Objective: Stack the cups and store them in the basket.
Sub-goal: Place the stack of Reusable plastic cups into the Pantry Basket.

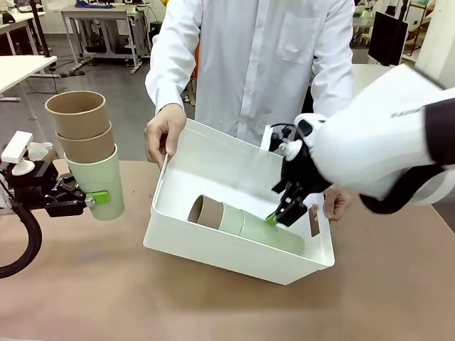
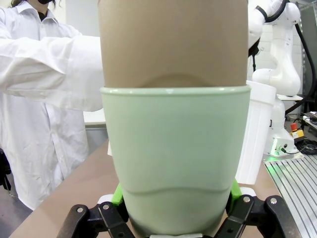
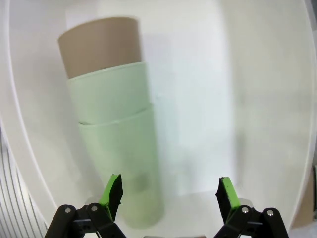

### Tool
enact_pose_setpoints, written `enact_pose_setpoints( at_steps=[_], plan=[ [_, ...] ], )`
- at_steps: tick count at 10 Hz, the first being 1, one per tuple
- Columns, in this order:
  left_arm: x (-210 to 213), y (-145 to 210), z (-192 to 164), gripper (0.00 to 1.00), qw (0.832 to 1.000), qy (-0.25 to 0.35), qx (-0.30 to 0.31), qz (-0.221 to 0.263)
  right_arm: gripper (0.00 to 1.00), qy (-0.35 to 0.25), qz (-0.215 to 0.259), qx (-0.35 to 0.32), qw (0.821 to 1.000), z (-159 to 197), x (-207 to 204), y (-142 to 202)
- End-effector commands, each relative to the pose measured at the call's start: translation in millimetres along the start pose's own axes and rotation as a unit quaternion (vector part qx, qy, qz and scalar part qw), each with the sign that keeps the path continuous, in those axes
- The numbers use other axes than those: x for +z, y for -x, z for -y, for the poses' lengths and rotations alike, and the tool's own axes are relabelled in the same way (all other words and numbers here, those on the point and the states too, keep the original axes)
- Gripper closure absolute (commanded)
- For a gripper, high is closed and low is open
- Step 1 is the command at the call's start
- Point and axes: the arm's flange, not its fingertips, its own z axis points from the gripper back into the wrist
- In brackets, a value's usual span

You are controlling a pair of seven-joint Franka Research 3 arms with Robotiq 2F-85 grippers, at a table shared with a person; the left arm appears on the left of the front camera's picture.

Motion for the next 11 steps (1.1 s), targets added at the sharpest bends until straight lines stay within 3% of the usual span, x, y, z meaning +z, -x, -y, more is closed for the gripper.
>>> enact_pose_setpoints(
  at_steps=[1, 4, 7, 9, 11],
  plan=[
    [-1.0, -3.9, 2.3, 0.15, 1.000, 0.002, -0.010, 0.003, 0.00, 0.005, 0.023, 0.004, 1.000, -2.1, 46.4, 39.6],
    [-1.0, -3.9, 2.3, 0.15, 1.000, 0.002, -0.010, 0.003, 0.00, 0.002, 0.070, -0.039, 0.997, 36.0, 108.5, 85.3],
    [-1.0, -3.9, 2.3, 0.15, 1.000, 0.002, -0.010, 0.003, 0.00, -0.019, 0.135, -0.080, 0.987, 62.1, 144.7, 161.8],
    [-1.0, -3.9, 2.3, 0.15, 1.000, 0.002, -0.010, 0.003, 0.00, -0.011, 0.178, -0.096, 0.979, 60.0, 154.2, 198.6],
    [-1.0, -3.9, 2.3, 0.15, 1.000, 0.002, -0.010, 0.003, 0.00, 0.010, 0.199, -0.083, 0.976, 48.3, 162.5, 211.6]
  ],
)
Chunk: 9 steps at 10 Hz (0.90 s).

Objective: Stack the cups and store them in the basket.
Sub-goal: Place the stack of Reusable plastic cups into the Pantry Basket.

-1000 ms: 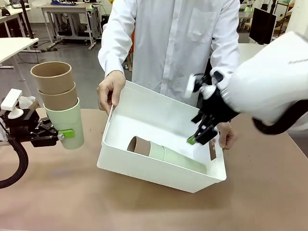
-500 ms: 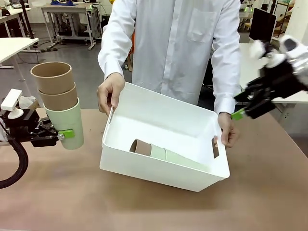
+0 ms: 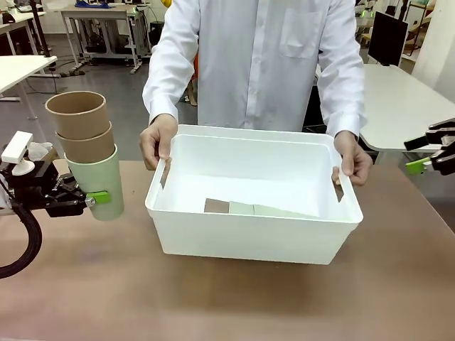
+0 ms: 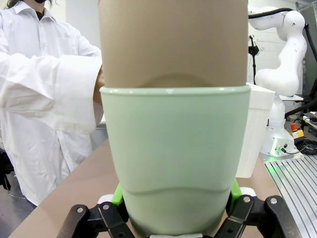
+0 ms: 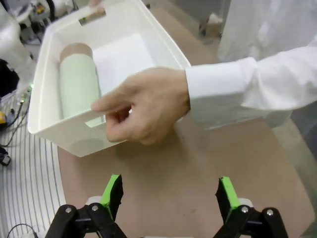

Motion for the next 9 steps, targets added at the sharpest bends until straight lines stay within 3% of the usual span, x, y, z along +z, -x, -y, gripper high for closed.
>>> enact_pose_setpoints(
  at_steps=[1, 2, 9],
  plan=[
    [-1.1, -4.4, 2.5, 0.15, 1.000, 0.002, -0.010, 0.003, 0.00, -0.005, 0.060, 0.035, 0.998, -49.5, -9.6, 27.7],
    [-1.1, -4.4, 2.5, 0.15, 1.000, 0.002, -0.010, 0.003, 0.00, 0.000, 0.000, 0.000, 1.000, 0.0, 0.0, 0.0],
    [-1.1, -4.4, 2.5, 0.15, 1.000, 0.002, -0.010, 0.003, 0.00, 0.000, 0.000, 0.000, 1.000, 0.0, 0.0, 0.0]
  ],
)
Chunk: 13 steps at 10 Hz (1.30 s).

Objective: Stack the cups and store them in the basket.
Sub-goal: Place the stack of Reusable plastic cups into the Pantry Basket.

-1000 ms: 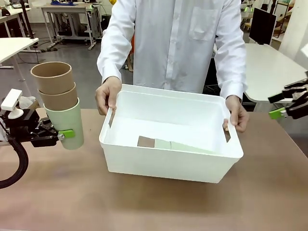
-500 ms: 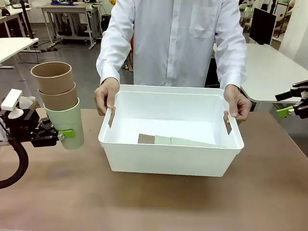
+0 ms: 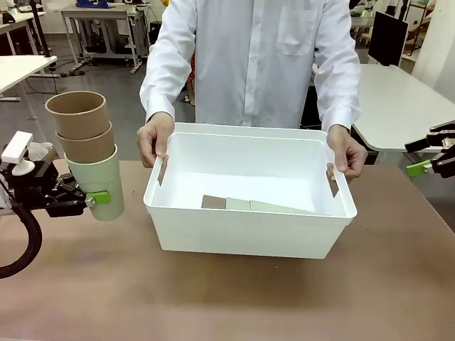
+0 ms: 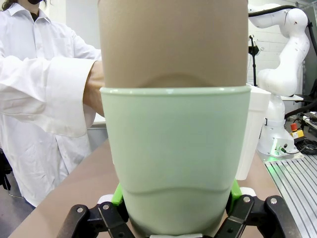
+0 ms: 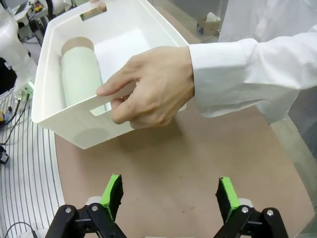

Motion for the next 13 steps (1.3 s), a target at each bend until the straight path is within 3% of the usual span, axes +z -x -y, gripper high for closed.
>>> enact_pose_setpoints(
  at_steps=[1, 13],
  plan=[
    [-1.0, -4.4, 2.5, 0.15, 1.000, 0.002, -0.010, 0.003, 0.00, -0.003, 0.011, 0.001, 1.000, 1.8, 2.4, -2.2],
    [-1.0, -4.4, 2.5, 0.15, 1.000, 0.002, -0.010, 0.003, 0.00, -0.003, 0.011, 0.001, 1.000, 1.8, 2.4, -2.2]
  ],
)
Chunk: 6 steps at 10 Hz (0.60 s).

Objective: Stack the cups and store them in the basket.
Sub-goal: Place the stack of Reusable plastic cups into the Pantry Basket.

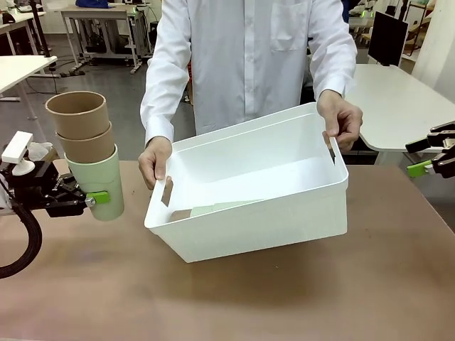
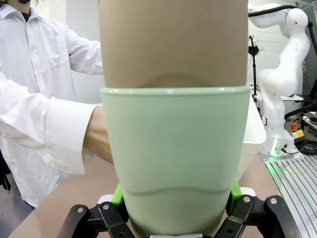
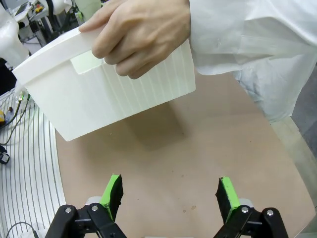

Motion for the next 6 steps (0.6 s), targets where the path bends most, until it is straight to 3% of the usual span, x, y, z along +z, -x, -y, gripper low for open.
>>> enact_pose_setpoints(
  at_steps=[1, 6],
  plan=[
    [-1.0, -4.4, 2.5, 0.15, 1.000, 0.002, -0.010, 0.003, 0.00, -0.002, 0.011, 0.003, 1.000, 2.3, 1.5, -2.8],
    [0.0, 0.0, 0.0, 0.15, 1.000, 0.000, 0.000, 0.000, 0.00, -0.002, 0.011, 0.003, 1.000, 2.3, 1.5, -2.8]
  ],
)
